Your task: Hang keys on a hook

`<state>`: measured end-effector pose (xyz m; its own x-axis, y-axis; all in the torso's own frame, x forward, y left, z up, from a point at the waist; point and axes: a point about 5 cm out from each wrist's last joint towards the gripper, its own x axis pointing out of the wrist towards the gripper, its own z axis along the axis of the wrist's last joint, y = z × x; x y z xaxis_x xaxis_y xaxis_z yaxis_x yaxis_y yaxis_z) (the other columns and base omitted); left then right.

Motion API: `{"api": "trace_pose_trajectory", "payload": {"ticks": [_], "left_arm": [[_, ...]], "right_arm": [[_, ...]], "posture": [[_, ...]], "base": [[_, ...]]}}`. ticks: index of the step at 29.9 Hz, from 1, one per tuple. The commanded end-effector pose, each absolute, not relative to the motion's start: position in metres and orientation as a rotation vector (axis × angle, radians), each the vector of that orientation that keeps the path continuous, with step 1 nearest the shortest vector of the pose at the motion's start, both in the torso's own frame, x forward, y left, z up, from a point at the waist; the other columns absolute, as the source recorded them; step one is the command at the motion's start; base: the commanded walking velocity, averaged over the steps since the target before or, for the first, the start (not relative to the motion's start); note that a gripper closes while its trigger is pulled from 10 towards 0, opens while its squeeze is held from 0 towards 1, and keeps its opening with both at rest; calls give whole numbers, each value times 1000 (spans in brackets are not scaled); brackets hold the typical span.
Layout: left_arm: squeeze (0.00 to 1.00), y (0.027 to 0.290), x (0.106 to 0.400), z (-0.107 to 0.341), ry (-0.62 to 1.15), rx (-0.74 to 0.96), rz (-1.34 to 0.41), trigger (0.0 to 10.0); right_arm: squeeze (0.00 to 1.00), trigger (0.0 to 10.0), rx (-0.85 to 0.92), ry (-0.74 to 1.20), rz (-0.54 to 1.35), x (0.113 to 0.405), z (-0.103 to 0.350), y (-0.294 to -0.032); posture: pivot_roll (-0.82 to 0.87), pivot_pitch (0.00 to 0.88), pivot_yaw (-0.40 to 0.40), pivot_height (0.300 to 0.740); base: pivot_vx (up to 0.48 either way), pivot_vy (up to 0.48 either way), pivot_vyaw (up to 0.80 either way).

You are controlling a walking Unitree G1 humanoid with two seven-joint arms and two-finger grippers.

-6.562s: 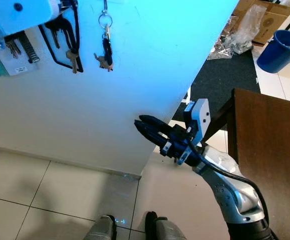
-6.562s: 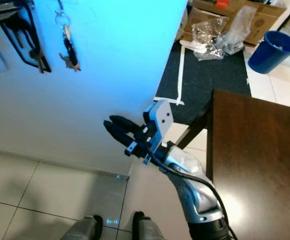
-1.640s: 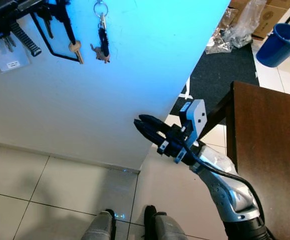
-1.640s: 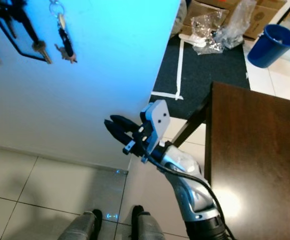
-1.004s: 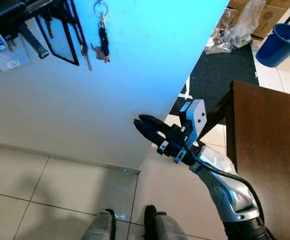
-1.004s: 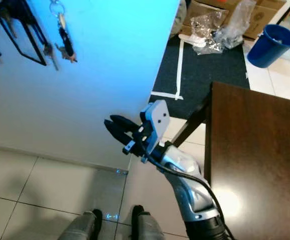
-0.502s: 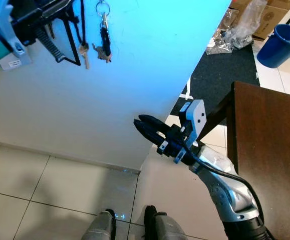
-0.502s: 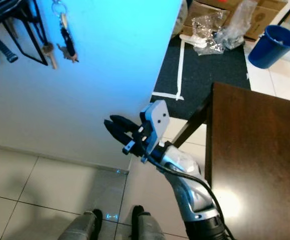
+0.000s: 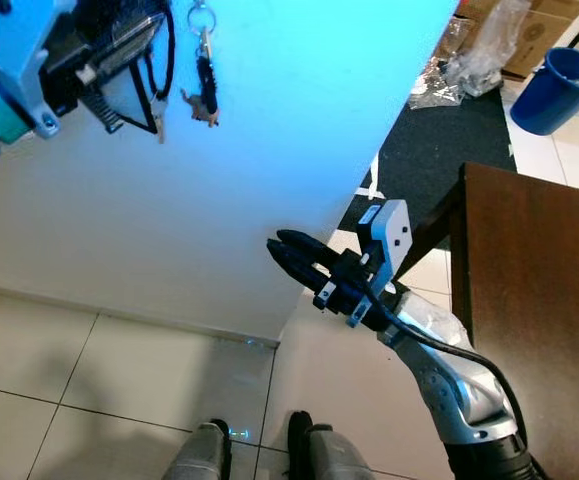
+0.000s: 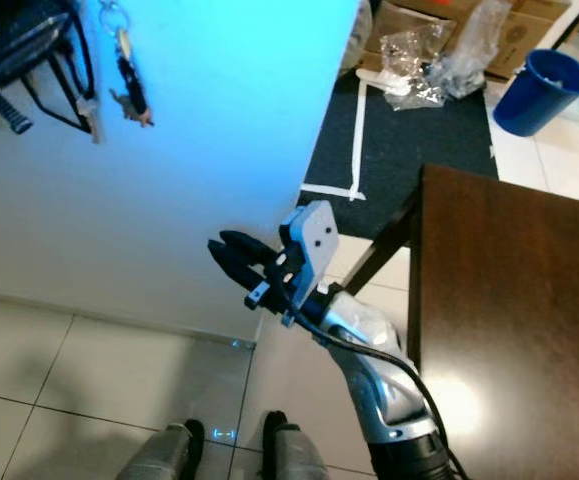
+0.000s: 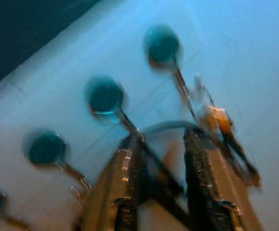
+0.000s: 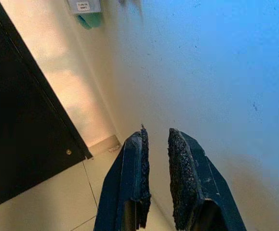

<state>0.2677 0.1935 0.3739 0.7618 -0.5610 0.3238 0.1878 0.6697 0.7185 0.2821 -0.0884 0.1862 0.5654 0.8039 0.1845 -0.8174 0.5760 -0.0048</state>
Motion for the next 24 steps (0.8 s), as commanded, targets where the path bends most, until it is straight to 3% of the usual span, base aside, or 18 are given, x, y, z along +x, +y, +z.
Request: {"api": "trace_pose_trajectory", "payload": {"ticks": [1,2,3,6,7,10,16,17,19,23,24], "left_arm": [[1000,190,266,366,-537,829,-461,10000],[1000,190,266,366,-537,829,-461,10000],[725,190,265,366,-542,894,-446,10000],[725,190,264,366,-543,937,-439,10000],[0,189,264,366,-548,1002,-422,10000],[0,192,263,368,-560,1072,-381,10000],[0,197,260,367,-534,1040,-389,10000],[0,199,251,360,-493,897,-489,10000],[0,199,251,360,-493,897,-489,10000],[0,196,233,331,-427,619,-640,10000],[0,196,233,331,-427,619,-640,10000]], "right_arm": [[0,10000,86,-158,957,280,181,-88],[0,10000,86,-158,957,280,181,-88],[0,10000,87,-158,959,281,181,-88],[0,10000,87,-158,959,281,181,-88],[0,10000,87,-158,960,281,181,-88],[0,10000,88,-157,957,281,181,-87],[0,10000,88,-156,953,280,181,-88],[0,10000,88,-156,949,280,180,-89],[0,10000,88,-156,949,280,180,-89],[0,10000,86,-153,929,279,179,-91],[0,10000,86,-153,929,279,179,-91]], "posture": [[131,213,13,740],[131,213,13,740],[133,215,11,740],[133,215,11,740],[133,215,11,740],[130,216,14,740],[127,217,16,740],[125,217,18,740],[125,217,18,740],[116,219,12,740],[116,219,12,740]], "base": [[0,0,0],[0,0,0],[0,0,0],[0,0,0],[0,0,0],[0,0,0],[0,0,0],[0,0,0],[0,0,0],[0,0,0],[0,0,0]]}}
